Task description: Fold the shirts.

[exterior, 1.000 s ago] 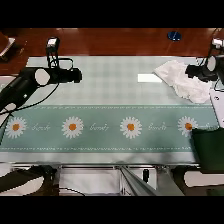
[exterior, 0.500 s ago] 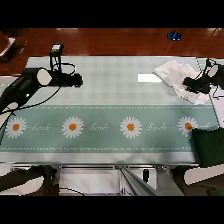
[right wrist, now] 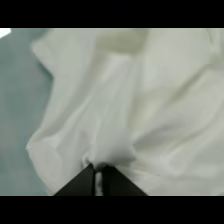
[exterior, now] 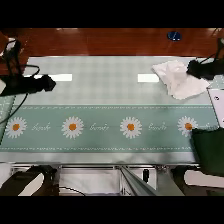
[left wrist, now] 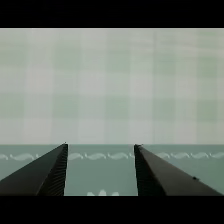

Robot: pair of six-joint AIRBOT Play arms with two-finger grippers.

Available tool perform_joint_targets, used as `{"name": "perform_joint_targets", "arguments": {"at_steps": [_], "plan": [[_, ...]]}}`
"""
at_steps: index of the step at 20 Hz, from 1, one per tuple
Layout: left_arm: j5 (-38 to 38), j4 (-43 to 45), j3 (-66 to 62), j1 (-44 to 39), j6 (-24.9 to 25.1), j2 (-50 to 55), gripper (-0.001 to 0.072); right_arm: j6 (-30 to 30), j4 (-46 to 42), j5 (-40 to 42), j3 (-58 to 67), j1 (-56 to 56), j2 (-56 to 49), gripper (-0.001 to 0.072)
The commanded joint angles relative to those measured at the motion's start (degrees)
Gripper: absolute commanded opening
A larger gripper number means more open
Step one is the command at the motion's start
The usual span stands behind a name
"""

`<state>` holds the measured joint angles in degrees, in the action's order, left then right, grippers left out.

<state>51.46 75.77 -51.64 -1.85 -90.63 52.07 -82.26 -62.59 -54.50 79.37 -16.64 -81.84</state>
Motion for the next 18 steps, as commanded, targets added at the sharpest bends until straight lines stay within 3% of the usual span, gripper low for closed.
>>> {"name": "perform_joint_targets", "arguments": {"at_steps": [1,5,11,13,16,18], "plan": [[-0.63,-8.46,15.23,-1.75,0.11,-14.32,0.0508,6.12,10.54,1.51,4.5,0.66,10.51,0.0023],[-1.4,-12.22,25.29,-7.26,-0.11,-19.63,0.0508,6.12,9.11,1.38,18.56,6.43,17.2,0.0023],[-3.74,-12.81,25.68,-9.7,-0.09,-18.45,0.0508,6.03,4.07,-0.57,36.5,18.18,18.27,0.0023],[-4.52,-12.7,25.66,-9.68,0.04,-18.45,0.0508,6.01,1.6,-4.66,37.7,21.81,18.49,0.0023],[-9.05,-10.34,24.96,-8.57,5.11,-18.45,0.0508,6.01,1.68,-20.98,36.68,25.79,16.65,0.0023],[-9.09,-10.25,23.12,-6.88,5.11,-18.45,0.0508,5.79,1.6,-24.3,29.27,30.88,16.17,0.0023]]}}
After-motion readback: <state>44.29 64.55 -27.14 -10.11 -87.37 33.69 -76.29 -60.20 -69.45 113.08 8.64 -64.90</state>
